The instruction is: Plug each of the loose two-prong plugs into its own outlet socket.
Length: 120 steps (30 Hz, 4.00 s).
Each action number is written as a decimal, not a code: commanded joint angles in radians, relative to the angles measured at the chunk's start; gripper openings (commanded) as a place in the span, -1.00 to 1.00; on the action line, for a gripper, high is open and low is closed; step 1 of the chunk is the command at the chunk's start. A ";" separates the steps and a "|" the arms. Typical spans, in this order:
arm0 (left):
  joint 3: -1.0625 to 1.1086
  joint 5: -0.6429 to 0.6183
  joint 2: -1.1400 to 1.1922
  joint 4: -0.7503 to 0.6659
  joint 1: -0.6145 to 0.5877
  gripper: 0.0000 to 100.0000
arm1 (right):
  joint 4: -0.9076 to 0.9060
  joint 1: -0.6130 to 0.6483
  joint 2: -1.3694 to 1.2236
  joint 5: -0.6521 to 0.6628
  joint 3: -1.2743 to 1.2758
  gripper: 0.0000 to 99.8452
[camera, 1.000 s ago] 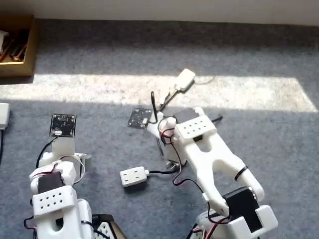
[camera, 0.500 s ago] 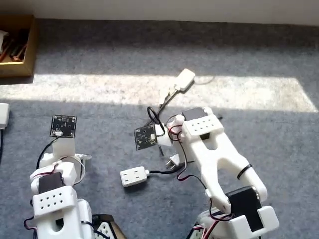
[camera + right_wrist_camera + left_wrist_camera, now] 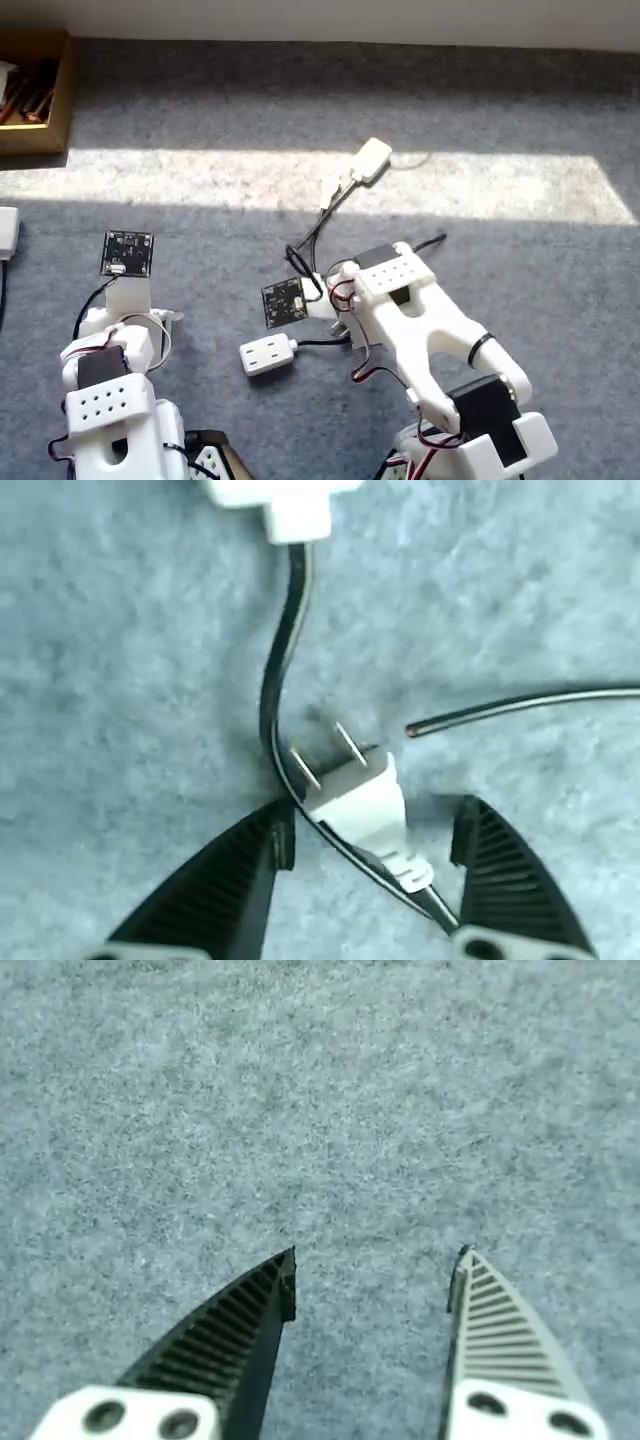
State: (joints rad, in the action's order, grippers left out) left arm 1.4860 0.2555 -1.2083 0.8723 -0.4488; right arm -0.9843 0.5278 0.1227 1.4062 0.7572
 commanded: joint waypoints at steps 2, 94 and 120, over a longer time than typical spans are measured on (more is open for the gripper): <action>-0.002 0.008 -0.012 -0.015 -0.002 -0.49 | 0.044 0.007 -0.015 -0.012 -0.004 -0.70; -0.559 -0.058 -0.010 0.196 0.371 -0.03 | 0.114 0.427 0.624 -1.252 0.050 -0.99; -0.309 -0.057 -0.013 0.081 0.372 -0.03 | -0.166 0.260 0.611 -1.246 -0.328 -0.99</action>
State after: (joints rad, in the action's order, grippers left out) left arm 1.1761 0.1880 -1.2298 0.9521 -0.0928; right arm -1.1531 0.8454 0.7227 0.1649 0.5163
